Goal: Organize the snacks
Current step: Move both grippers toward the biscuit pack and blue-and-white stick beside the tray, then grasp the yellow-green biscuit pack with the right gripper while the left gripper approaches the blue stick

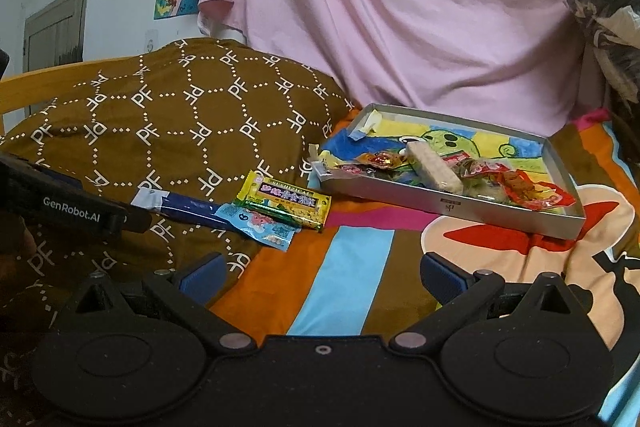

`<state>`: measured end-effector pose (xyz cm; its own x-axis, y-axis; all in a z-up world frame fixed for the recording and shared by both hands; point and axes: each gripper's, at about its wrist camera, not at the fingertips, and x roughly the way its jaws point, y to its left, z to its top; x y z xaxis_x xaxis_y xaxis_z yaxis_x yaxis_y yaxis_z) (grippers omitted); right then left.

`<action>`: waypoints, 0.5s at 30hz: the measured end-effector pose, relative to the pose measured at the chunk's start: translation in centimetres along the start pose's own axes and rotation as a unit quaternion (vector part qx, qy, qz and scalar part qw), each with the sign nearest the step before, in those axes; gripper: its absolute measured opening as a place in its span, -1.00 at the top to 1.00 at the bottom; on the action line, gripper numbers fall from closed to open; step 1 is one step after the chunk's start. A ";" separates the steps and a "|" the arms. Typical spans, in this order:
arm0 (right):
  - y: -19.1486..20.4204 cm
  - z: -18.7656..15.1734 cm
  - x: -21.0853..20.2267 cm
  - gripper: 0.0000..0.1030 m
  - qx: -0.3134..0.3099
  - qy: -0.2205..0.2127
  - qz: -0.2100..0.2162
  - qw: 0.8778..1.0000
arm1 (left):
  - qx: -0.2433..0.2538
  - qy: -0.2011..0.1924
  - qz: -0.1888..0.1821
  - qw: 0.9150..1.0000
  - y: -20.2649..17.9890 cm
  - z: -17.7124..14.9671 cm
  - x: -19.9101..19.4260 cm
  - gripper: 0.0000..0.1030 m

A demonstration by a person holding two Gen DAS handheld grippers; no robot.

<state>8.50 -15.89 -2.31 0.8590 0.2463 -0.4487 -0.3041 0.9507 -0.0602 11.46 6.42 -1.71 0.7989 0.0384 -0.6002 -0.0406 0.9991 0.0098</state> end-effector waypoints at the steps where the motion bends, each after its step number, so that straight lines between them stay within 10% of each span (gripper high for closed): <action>1: 0.0 0.0 0.2 -0.99 0.000 0.001 0.001 1.000 | -0.001 0.000 0.000 1.000 0.1 0.1 0.2 -0.99; 15: -1.0 1.7 4.3 -0.99 -0.009 0.033 0.029 0.999 | 0.042 -0.019 -0.037 0.998 1.3 2.6 3.5 -0.99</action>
<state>13.19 -15.49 -2.68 0.8105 0.2873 -0.5104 -0.3605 0.9315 -0.0483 15.75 7.94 -1.77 0.8196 -0.0363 -0.5718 0.0680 0.9971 0.0342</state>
